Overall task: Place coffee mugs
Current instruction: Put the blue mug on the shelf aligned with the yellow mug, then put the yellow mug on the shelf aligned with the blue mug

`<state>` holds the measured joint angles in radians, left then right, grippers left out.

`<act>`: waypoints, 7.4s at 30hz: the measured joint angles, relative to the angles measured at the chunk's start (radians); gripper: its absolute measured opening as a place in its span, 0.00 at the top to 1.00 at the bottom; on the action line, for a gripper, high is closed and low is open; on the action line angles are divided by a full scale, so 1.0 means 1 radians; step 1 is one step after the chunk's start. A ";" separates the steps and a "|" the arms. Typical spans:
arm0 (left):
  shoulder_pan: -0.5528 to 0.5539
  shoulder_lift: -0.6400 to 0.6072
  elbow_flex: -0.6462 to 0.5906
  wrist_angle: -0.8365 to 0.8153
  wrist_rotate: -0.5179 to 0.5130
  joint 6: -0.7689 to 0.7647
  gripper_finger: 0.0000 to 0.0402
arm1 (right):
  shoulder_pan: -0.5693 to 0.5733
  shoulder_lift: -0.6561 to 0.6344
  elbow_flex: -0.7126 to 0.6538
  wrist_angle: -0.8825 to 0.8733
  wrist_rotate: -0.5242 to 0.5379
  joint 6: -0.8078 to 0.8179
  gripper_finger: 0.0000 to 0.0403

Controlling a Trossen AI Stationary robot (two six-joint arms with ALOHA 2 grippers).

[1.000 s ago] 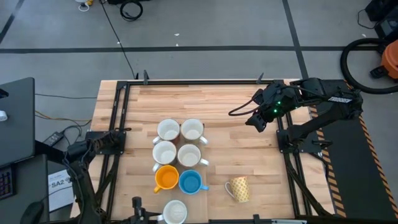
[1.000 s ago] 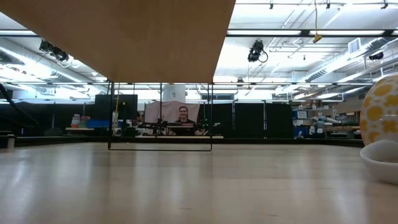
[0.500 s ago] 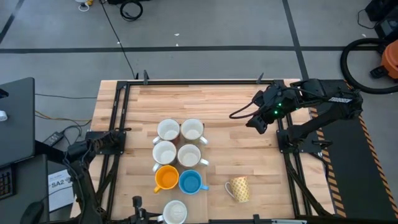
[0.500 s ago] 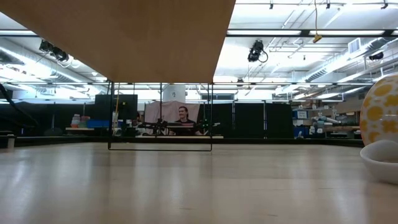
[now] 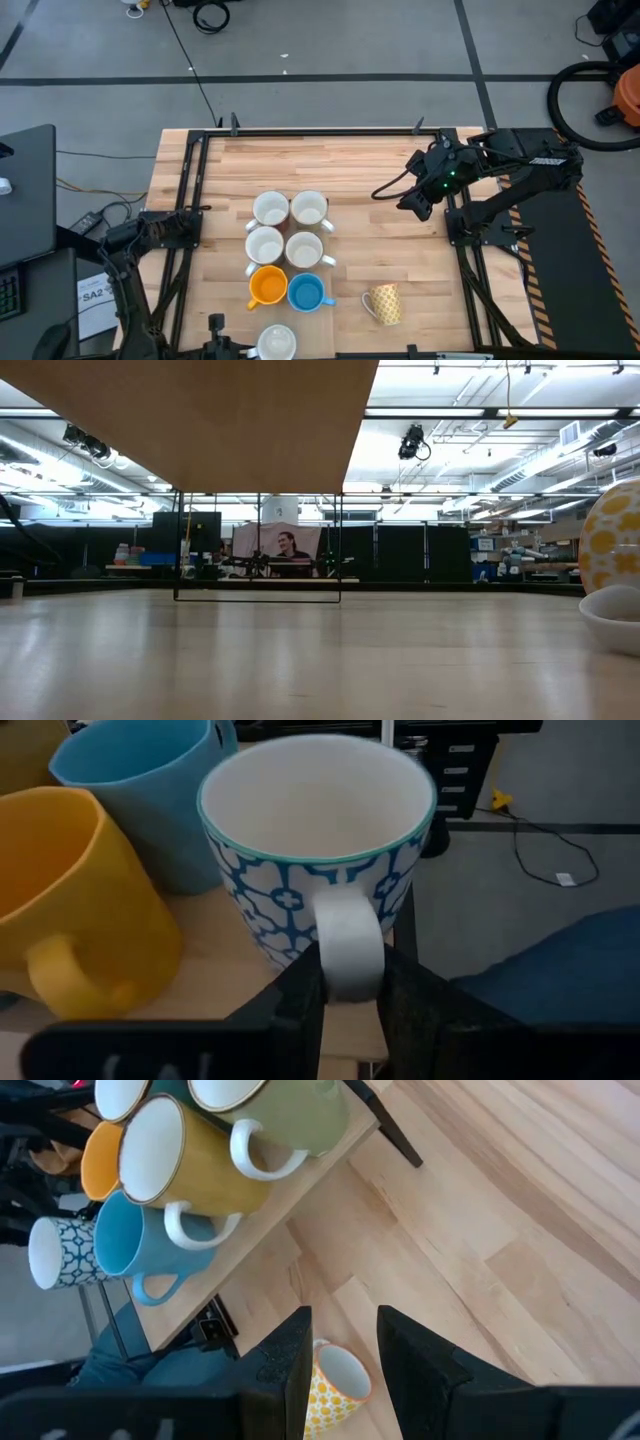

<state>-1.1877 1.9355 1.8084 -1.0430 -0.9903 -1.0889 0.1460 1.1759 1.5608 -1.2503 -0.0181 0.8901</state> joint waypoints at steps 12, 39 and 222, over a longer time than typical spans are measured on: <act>0.007 -0.006 0.000 -0.001 0.093 0.000 0.78 | 0.004 0.000 0.000 0.000 0.000 0.000 0.70; -0.008 -0.077 0.001 -0.016 0.192 -0.025 0.64 | 0.051 0.000 0.000 0.085 0.003 -0.062 0.70; -0.051 -0.739 -0.830 -0.079 -0.209 -0.224 0.64 | 0.526 0.591 -0.258 0.533 -0.015 0.314 0.72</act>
<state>-1.2392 1.1969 0.9784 -1.1220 -1.1995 -1.3132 0.6717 1.7672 1.3025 -0.7176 -0.0335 1.2037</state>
